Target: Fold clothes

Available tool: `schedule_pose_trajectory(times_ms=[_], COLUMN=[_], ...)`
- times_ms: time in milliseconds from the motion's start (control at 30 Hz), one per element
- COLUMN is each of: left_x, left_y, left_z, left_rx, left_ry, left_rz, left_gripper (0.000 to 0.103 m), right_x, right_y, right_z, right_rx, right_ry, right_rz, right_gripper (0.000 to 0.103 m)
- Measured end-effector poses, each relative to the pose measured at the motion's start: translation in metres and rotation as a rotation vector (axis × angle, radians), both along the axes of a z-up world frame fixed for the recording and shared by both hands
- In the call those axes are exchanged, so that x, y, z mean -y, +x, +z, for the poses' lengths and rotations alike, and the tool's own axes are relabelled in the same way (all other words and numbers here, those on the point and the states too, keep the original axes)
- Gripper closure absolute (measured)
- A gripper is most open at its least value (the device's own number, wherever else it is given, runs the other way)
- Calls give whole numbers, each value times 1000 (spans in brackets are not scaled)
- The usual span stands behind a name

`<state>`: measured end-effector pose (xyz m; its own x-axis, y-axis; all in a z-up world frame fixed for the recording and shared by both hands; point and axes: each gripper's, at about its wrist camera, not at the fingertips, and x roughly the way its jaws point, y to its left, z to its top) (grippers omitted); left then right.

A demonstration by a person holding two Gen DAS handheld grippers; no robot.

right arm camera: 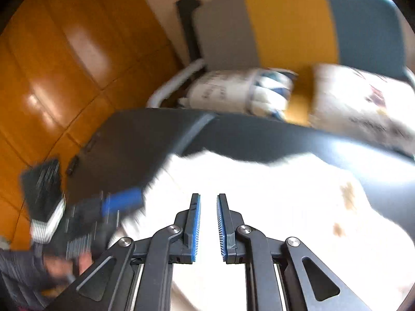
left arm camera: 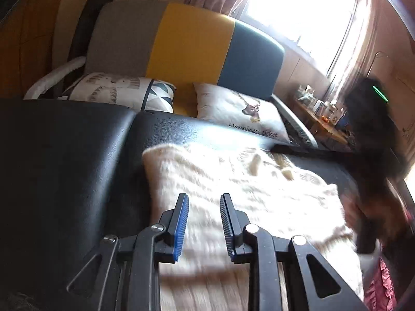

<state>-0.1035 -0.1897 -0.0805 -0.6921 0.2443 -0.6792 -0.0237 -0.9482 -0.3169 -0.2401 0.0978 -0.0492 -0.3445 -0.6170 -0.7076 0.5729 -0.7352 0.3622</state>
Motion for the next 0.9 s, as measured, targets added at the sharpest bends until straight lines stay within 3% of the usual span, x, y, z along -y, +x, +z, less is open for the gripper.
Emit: schedule_pose_trajectory(times_ms=[67,167,300,367,533,600,667,900], left_x=[2,-1,-5,-8,-16,-24,-32,-36], left_y=[-21,-19,-13,-10,28,49,60,65], left_z=[-16,-19,-22,-23,-5,-3,-8,-18], left_rx=[70,73,68,65,-13,-32,-39,-14], left_ry=[-5,-32,-70,-89,-117,-141,-173,-199], left_rz=[21,27,32,35,23,1,-14,2], left_gripper=[78,78,78,78,77,76,76,76], right_x=[-38,-93,-142,-147,-158,-161,-169,-208], right_y=[20,37,49,54,92,105,118,118], right_z=[-13,-50,-71,-66,-34,-33,-38,-67], right_rx=[17,65,112,116,33,18,40,107], right_ry=[39,98,-137,-173,-201,-184,-186,-328], right_rz=[-80,-226,-360,-401,-408,-405,-429,-627], right_gripper=[90,92,103,103,87,75,52,50])
